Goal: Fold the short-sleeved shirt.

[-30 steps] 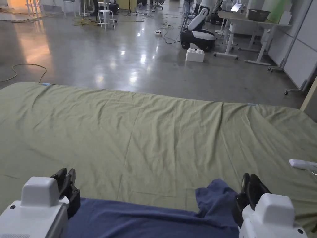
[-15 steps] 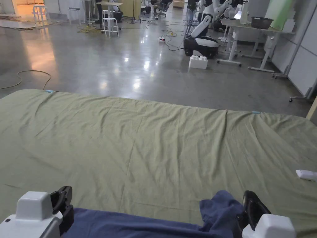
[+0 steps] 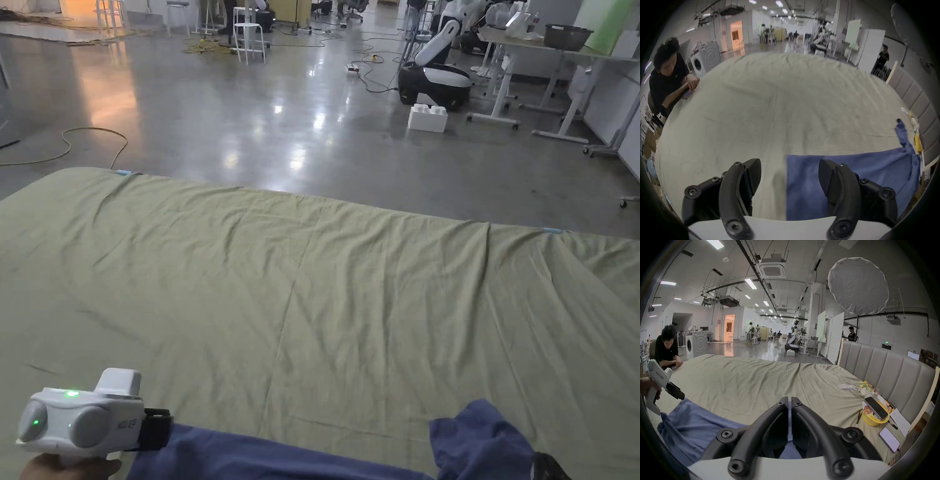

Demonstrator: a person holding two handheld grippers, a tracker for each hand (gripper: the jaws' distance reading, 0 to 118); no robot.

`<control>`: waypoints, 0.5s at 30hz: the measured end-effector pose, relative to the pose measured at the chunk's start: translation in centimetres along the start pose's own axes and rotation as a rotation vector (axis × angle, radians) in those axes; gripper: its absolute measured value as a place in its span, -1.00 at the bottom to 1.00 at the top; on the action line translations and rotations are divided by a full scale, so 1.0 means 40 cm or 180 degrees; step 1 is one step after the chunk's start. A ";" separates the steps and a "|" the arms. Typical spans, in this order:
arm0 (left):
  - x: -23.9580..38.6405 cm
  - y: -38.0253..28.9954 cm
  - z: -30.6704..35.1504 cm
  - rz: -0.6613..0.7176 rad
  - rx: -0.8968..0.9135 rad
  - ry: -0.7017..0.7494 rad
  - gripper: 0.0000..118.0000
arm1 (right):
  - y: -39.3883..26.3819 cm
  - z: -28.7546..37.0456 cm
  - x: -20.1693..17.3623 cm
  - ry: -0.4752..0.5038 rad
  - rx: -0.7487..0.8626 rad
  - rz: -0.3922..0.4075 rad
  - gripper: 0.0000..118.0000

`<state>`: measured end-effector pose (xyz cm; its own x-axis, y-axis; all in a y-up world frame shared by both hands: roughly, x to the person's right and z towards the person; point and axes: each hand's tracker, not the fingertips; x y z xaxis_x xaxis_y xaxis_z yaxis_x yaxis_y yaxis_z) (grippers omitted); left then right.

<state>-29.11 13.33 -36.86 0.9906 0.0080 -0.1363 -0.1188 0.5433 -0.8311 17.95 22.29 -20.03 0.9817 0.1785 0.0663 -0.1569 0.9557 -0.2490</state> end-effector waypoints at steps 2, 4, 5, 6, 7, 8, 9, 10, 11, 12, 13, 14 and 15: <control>-0.010 -0.003 -0.045 -0.0058 -0.0110 0.0120 0.27 | -0.011 -0.008 0.008 -0.0022 -0.0069 0.0015 -0.93; -0.009 -0.006 -0.071 -0.0036 -0.0208 0.0035 0.27 | -0.021 -0.015 0.014 -0.0040 -0.0129 0.0020 -0.93; -0.009 -0.008 -0.068 -0.0006 -0.0136 0.0017 0.28 | -0.026 -0.018 0.018 -0.0049 -0.0166 0.0017 -0.93; -0.007 -0.007 -0.065 0.0015 -0.0100 0.0010 0.28 | -0.030 -0.022 0.020 -0.0058 -0.0200 0.0008 -0.93; -0.004 -0.006 -0.050 0.0028 -0.0096 0.0016 0.27 | -0.034 -0.026 0.022 -0.0056 -0.0221 0.0001 -0.93; 0.010 -0.004 -0.046 -0.0012 -0.0094 0.0045 0.25 | -0.038 -0.031 0.024 -0.0058 -0.0253 -0.0004 -0.93; 0.023 -0.008 -0.042 -0.0095 -0.0060 0.0071 0.19 | -0.044 -0.034 0.029 -0.0065 -0.0271 -0.0002 -0.93; 0.020 -0.011 -0.045 -0.0244 -0.0013 0.0034 0.08 | -0.050 -0.041 0.033 -0.0068 -0.0298 -0.0010 -0.93; 0.033 -0.015 -0.044 -0.0344 0.0018 0.0030 -0.10 | -0.056 -0.049 0.037 -0.0061 -0.0336 -0.0036 -0.93; 0.045 -0.017 -0.042 -0.0420 0.0029 0.0027 -0.24 | -0.062 -0.058 0.041 -0.0062 -0.0372 -0.0057 -0.93; 0.057 -0.020 -0.038 -0.0467 0.0037 -0.0007 -0.38 | -0.070 -0.070 0.049 -0.0074 -0.0415 -0.0088 -0.93; 0.050 -0.019 -0.047 -0.0472 0.0034 -0.0044 -0.61 | -0.075 -0.083 0.058 -0.0085 -0.0461 -0.0126 -0.93; 0.054 -0.020 -0.048 -0.0486 0.0028 -0.0057 -0.73 | -0.080 -0.096 0.068 -0.0104 -0.0511 -0.0172 -0.93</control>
<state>-27.00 11.29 -37.52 0.9982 -0.0604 0.0010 0.0339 0.5468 -0.8366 21.51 18.83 -22.76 0.9838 0.1379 0.1145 -0.0822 0.9149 -0.3952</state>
